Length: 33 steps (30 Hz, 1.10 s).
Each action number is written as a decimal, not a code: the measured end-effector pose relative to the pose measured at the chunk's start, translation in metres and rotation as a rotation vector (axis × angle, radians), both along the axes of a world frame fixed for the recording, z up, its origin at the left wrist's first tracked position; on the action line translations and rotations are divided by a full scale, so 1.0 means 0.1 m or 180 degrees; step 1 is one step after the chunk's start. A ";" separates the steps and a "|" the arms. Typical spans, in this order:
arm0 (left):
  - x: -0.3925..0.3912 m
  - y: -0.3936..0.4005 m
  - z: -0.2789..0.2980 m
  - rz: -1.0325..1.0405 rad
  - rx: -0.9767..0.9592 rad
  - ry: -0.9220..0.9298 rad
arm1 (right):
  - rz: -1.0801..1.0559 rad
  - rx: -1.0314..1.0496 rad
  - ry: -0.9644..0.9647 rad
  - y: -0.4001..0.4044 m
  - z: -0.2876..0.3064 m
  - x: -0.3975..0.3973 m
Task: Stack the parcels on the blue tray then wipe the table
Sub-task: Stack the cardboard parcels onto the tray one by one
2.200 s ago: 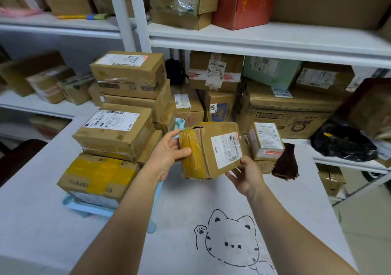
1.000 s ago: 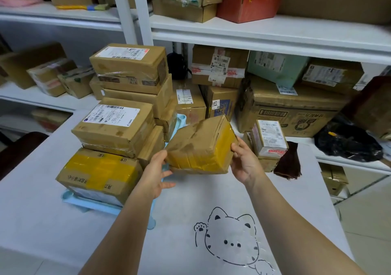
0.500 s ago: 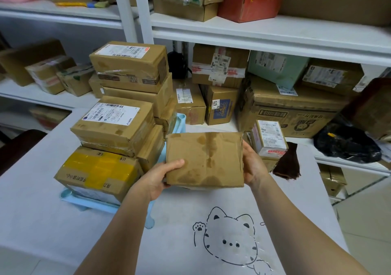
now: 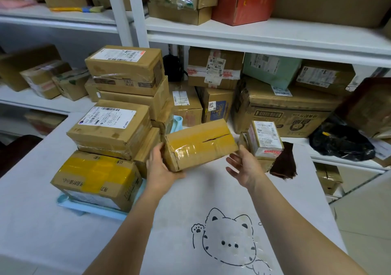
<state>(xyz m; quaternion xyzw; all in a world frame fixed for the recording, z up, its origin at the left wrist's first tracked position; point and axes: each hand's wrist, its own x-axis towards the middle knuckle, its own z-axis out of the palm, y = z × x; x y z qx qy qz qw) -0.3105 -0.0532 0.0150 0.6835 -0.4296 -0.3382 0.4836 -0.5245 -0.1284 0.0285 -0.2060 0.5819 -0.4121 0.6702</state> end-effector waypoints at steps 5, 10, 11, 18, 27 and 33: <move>-0.19 0.07 0.10 0.0330 -0.0484 -0.1772 | 0.0773 0.0327 -0.0285 0.07 0.09 0.02; -0.27 0.09 0.01 0.0079 -0.1013 -0.2848 | 0.0877 0.0423 -0.0288 0.16 0.32 0.15; -0.28 0.10 0.01 0.0088 -0.1113 -0.2956 | 0.0883 0.0443 -0.0341 0.15 0.34 0.17; -0.31 0.14 -0.06 0.0345 -0.0891 -0.2817 | 0.0432 -0.0040 -0.0099 0.13 0.31 0.23; -0.21 -0.15 0.30 0.0435 -0.0062 -0.0248 | 0.0724 -0.2300 0.2464 0.31 0.25 0.31; -0.19 -0.28 0.50 0.0283 0.0008 0.0548 | 0.0993 -0.2805 0.2832 0.32 0.24 0.36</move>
